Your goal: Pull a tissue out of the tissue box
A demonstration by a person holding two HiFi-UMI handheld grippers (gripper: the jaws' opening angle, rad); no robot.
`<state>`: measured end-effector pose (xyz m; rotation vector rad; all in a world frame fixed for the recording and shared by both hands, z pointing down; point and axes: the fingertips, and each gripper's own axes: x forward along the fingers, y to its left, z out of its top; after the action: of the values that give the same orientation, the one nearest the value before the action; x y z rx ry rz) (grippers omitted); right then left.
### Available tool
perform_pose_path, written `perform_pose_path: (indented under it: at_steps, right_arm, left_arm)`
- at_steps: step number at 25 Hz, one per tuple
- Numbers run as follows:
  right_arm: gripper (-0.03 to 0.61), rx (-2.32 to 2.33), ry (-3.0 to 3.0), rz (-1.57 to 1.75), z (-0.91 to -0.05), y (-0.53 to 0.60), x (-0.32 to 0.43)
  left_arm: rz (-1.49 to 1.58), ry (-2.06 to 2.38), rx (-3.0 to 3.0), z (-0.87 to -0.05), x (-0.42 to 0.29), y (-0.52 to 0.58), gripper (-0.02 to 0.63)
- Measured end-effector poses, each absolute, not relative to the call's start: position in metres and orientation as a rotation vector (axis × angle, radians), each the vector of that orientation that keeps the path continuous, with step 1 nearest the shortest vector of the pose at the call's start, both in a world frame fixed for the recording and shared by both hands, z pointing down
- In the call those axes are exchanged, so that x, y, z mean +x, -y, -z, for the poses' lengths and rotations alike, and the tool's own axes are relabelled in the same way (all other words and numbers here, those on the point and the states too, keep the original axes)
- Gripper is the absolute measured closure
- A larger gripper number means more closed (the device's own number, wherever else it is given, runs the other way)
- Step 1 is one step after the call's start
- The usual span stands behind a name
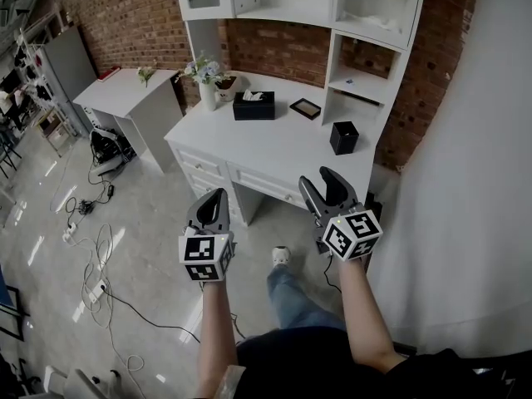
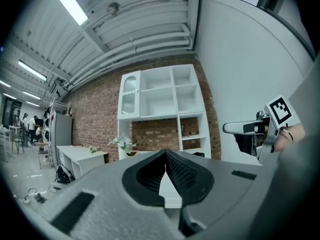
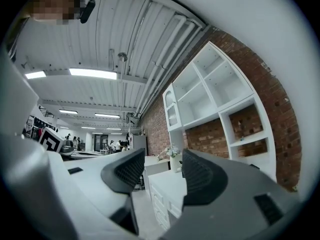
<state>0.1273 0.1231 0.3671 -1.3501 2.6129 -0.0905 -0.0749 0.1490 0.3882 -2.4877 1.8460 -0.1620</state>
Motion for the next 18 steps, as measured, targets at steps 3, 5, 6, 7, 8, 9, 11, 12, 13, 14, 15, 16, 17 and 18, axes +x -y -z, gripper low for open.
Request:
perform_pose_path:
  at_steps: [3,5,6,7,8,9,11,12,13,14,15,16,17,18]
  right_arm:
    - [0.364,-1.332,-2.622,0.078,-0.37,-0.088,0.119]
    - [0.364,-1.328,-2.633,0.078,-0.377,-0.059,0.113]
    - [0.364,-1.329,-2.638,0.085,-0.381,-0.043,0.11]
    - [0.364,-1.328,-2.643,0.094,-0.384,-0.027,0.107]
    - [0.364,-1.324,-2.65,0.101,-0.387,-0.009,0.103]
    - [0.364,-1.32,-2.66,0.105,-0.39,0.009,0.099]
    - [0.364,-1.317,-2.678,0.114,-0.394,0.045,0.093]
    - [0.364,-1.317,-2.684,0.126,-0.396,0.062,0.09]
    - [0.364,-1.316,-2.689,0.14,-0.398,0.079,0.087]
    - [0.364,-1.315,-2.694,0.152,-0.4,0.096,0.083]
    - [0.364,-1.312,-2.701,0.161,-0.401,0.114,0.08]
    - [0.364,-1.307,-2.71,0.171,-0.403,0.133,0.076]
    - [0.364,-1.298,-2.72,0.185,-0.404,0.153,0.072]
    - [0.364,-1.287,-2.729,0.203,-0.407,0.172,0.067]
  left_arm:
    - [0.162,-1.852,-2.468,-0.391,-0.083,-0.116,0.604]
    - [0.168,-1.863,-2.466,-0.398,-0.087,-0.09,0.604]
    - [0.175,-1.871,-2.467,-0.403,-0.09,-0.075,0.604]
    - [0.183,-1.883,-2.47,-0.407,-0.093,-0.06,0.604]
    - [0.19,-1.897,-2.473,-0.412,-0.096,-0.043,0.604]
    - [0.198,-1.908,-2.476,-0.417,-0.099,-0.027,0.604]
    - [0.211,-1.92,-2.481,-0.424,-0.104,0.006,0.604]
    - [0.215,-1.927,-2.485,-0.427,-0.106,0.021,0.604]
    - [0.218,-1.936,-2.489,-0.429,-0.109,0.036,0.604]
    - [0.219,-1.945,-2.493,-0.43,-0.112,0.052,0.604]
    - [0.221,-1.953,-2.494,-0.431,-0.115,0.069,0.604]
    - [0.223,-1.962,-2.494,-0.431,-0.118,0.087,0.604]
    - [0.228,-1.973,-2.491,-0.431,-0.121,0.105,0.604]
    - [0.237,-1.983,-2.488,-0.431,-0.125,0.123,0.604]
